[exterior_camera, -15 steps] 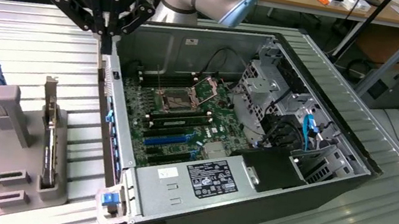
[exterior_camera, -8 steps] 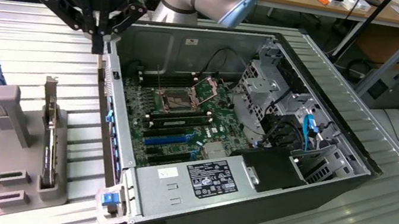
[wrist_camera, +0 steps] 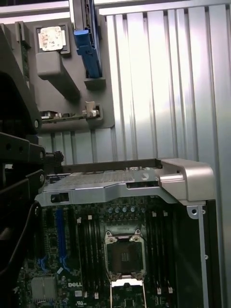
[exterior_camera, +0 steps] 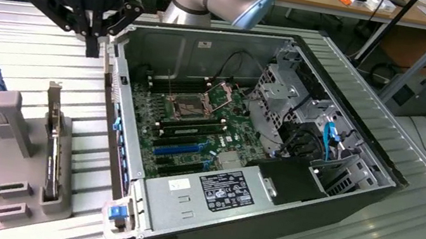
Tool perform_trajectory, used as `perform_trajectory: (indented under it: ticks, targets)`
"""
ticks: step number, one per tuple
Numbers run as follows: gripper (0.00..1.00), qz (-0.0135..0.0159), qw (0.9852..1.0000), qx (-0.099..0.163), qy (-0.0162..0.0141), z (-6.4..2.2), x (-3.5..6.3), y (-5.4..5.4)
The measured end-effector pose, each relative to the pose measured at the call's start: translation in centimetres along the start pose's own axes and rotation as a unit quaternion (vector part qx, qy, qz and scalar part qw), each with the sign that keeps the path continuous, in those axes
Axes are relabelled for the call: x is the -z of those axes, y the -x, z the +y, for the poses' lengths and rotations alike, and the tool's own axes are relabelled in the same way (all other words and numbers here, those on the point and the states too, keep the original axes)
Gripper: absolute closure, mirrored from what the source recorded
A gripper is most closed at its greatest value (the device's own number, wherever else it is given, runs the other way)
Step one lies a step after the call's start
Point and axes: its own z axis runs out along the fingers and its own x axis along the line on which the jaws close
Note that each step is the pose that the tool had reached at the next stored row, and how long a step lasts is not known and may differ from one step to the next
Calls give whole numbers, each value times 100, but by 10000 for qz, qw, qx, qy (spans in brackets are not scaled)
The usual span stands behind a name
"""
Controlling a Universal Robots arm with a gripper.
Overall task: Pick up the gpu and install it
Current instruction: 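Reach for the gpu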
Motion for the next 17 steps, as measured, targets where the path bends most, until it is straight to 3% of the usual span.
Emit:
perform_trajectory:
  ticks: [6,17]
  targets:
    - [89,1,10000,0,0,-47,5,-125]
    - [89,0,10000,0,-4,-450,23,-104]
